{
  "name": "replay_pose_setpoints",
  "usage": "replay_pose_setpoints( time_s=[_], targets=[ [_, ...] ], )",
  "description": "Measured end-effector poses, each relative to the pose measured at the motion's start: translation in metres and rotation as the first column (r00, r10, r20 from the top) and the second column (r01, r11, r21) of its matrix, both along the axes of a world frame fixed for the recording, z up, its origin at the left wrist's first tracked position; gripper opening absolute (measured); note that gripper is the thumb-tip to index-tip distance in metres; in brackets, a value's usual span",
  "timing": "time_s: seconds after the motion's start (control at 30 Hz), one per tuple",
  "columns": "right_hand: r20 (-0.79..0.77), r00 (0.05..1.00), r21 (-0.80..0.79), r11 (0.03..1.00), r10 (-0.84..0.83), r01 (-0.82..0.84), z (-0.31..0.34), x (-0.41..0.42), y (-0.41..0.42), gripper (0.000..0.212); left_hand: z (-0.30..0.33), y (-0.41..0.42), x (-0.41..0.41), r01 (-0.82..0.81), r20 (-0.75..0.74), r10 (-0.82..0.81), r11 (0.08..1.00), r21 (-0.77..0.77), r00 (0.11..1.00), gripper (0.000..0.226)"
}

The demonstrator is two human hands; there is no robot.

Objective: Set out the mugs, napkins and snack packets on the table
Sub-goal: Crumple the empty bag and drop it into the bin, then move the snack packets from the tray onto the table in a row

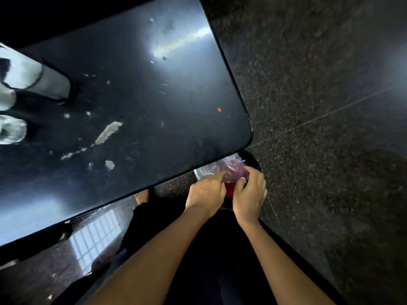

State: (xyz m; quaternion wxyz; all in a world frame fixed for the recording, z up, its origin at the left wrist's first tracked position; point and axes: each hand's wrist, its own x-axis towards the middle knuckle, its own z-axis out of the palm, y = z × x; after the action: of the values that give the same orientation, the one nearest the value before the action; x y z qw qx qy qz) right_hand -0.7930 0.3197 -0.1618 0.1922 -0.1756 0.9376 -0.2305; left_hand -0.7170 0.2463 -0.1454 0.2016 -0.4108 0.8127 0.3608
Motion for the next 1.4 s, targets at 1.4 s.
replay_pose_setpoints(
  time_s=[1.4],
  targets=[
    [-0.133, 0.064, -0.054, 0.057, 0.989, -0.997, 0.102, 0.479, -0.237, 0.067, 0.086, -0.126, 0.560, -0.875, -0.164, 0.905, 0.314, -0.368, 0.393, 0.056]
  ],
)
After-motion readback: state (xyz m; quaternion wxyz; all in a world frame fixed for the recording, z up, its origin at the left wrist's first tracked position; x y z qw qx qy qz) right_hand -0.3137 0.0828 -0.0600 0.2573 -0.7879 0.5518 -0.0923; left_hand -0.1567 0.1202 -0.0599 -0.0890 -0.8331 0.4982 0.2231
